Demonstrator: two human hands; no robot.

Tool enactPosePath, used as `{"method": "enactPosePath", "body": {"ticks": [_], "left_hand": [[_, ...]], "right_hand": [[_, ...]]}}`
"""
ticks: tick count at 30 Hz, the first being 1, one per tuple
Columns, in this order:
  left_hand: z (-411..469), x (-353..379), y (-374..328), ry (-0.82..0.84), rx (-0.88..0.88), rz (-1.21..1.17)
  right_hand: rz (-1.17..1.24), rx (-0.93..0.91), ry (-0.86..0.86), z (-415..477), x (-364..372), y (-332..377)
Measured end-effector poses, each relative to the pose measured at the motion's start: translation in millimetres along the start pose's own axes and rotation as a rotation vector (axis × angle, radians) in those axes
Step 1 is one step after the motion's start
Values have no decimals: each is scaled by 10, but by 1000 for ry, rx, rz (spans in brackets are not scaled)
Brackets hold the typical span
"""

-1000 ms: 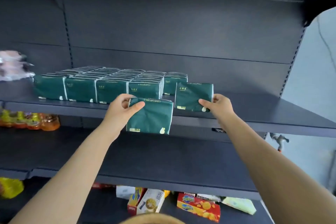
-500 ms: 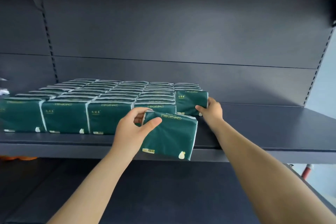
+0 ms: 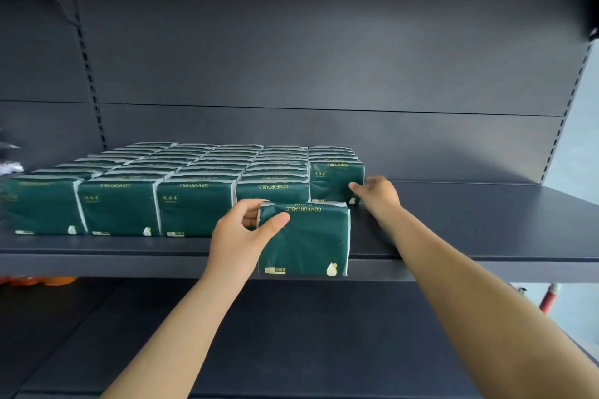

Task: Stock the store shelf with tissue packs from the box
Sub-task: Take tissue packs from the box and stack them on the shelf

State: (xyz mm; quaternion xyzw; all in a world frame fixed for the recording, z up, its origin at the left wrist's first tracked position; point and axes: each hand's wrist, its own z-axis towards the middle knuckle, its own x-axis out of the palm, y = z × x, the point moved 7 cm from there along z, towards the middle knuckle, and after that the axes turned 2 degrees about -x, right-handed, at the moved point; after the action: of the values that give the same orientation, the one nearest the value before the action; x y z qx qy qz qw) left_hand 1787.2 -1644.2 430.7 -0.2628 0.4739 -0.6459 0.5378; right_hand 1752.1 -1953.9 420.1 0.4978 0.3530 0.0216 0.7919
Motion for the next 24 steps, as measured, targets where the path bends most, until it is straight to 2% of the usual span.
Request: {"method": "enactPosePath", "body": {"ticks": [3, 5, 7, 11, 16, 20, 24], "left_hand": [[-80, 17, -74, -22, -19, -14], [-130, 47, -113, -32, -31, -29], [-178, 88, -143, -37, -47, -47], [-247, 212, -187, -19, -77, -100], [-309, 270, -303, 12, -12, -14], [-236, 238, -417, 66, 101, 127], [-29, 185, -512, 55, 255, 374]], "right_hand": [[267, -34, -56, -475, -224, 133], [518, -65, -28, -875, -325, 218], [643, -121, 34, -1254, -363, 303], [605, -238, 117, -1758, -368, 403], [456, -241, 70, -1779, -496, 372], [543, -189, 84, -1591, -612, 311], [583, -120, 55, -1257, -678, 228]]}}
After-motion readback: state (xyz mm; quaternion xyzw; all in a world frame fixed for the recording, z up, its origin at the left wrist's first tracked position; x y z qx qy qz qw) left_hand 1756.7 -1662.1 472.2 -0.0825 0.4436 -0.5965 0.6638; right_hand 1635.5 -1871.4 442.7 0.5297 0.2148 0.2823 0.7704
